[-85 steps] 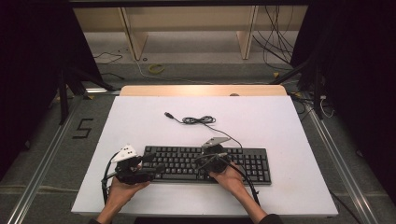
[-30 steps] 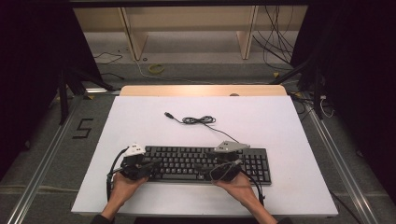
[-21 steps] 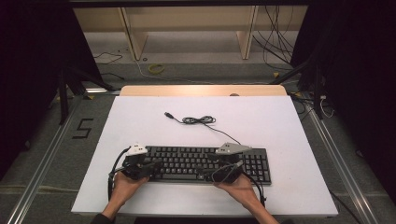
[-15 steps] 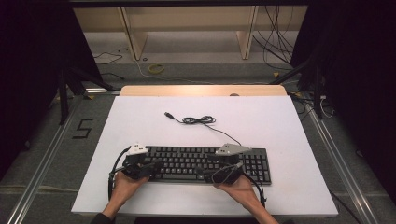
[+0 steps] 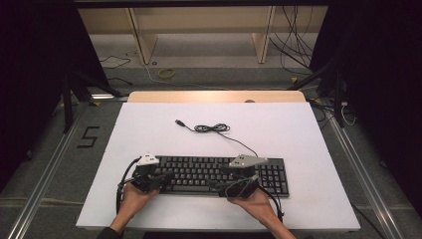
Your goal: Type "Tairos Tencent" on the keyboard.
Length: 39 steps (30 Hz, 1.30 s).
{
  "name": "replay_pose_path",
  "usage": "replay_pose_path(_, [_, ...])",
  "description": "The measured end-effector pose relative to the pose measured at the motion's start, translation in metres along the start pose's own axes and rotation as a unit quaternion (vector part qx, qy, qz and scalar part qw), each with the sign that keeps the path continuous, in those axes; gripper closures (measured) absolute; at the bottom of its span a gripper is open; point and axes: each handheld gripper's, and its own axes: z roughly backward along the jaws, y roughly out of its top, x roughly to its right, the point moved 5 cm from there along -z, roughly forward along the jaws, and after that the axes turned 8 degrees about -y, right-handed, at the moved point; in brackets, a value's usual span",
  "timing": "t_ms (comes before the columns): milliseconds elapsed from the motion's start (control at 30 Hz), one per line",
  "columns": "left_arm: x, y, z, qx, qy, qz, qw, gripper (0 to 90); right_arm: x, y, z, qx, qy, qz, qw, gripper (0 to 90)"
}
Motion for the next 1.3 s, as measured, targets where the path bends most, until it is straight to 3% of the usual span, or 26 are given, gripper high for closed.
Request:
replay_pose_path(367, [0.002,0.001,0.000,0.002,0.006,-0.002,1.0000,88.8,-0.003,0.000,0.000,0.000,0.003,0.003,1.0000,30.8])
replay_pose_path(533, [0.003,0.004,0.005,0.017,0.005,-0.003,0.9998,81.1,-0.004,0.000,0.000,0.003,0.004,0.003,1.0000,30.9])
replay_pose_path(833, [0.010,0.007,0.011,0.037,-0.015,0.001,0.9992,61.0,-0.006,0.000,-0.001,0.001,0.006,0.006,1.0000,31.3])
replay_pose_path(1133, [0.013,0.008,0.018,0.063,-0.027,0.006,0.9976,49.6,-0.010,0.000,-0.004,0.001,0.009,0.012,0.9999,34.6])
replay_pose_path(1300, [0.015,0.008,0.023,0.078,-0.033,0.005,0.9964,45.4,-0.013,-0.001,-0.007,-0.002,0.014,0.014,0.9998,41.9])
